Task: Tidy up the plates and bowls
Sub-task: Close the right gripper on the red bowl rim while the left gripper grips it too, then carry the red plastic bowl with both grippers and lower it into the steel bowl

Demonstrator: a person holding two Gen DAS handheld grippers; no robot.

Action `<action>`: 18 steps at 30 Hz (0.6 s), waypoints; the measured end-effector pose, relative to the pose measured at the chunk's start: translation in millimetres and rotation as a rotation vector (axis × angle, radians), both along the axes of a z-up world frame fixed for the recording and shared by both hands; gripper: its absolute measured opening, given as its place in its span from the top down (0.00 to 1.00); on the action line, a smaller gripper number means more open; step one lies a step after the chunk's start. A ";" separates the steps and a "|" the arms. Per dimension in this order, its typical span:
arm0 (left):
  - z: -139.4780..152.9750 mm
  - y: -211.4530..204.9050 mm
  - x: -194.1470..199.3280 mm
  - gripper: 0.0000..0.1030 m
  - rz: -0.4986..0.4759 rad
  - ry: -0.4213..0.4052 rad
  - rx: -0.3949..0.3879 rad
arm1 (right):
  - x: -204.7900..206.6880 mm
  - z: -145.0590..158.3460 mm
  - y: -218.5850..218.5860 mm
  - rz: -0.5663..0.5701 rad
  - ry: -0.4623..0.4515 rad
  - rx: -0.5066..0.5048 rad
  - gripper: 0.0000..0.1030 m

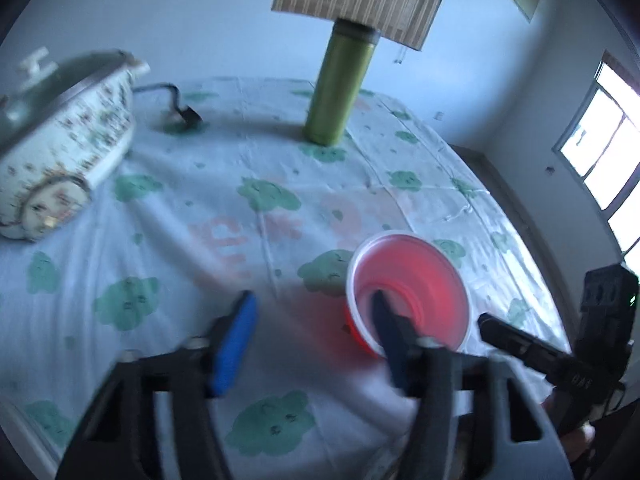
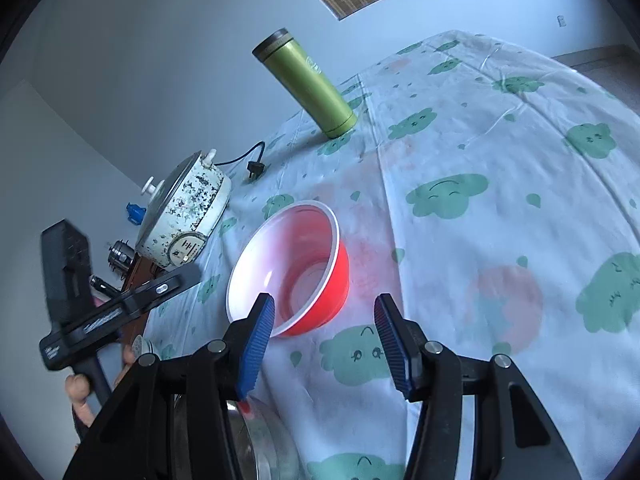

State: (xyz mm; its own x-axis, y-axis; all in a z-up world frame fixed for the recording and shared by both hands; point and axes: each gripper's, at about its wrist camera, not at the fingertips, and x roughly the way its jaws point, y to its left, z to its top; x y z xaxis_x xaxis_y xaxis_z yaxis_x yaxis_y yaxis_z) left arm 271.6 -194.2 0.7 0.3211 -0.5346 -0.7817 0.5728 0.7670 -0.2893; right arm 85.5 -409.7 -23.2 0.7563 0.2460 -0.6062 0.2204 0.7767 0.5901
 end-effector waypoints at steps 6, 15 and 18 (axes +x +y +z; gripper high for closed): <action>-11.3 -7.0 11.2 0.60 -0.017 0.049 -0.037 | 6.5 -9.6 3.3 0.027 0.007 0.003 0.47; -23.0 -29.2 8.4 0.73 -0.087 0.128 -0.070 | 7.1 -6.8 10.7 0.046 -0.011 -0.046 0.65; -25.2 -33.0 5.8 0.87 -0.101 0.130 -0.070 | 7.0 -7.0 11.7 0.052 -0.018 -0.052 0.65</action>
State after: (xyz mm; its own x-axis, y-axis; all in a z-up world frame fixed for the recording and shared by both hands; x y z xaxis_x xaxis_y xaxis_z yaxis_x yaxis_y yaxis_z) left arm 277.3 -227.2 -24.5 0.1613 -0.6135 -0.7731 0.6004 0.6827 -0.4165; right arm 92.4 -397.9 -30.3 0.7542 0.2536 -0.6057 0.1685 0.8167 0.5519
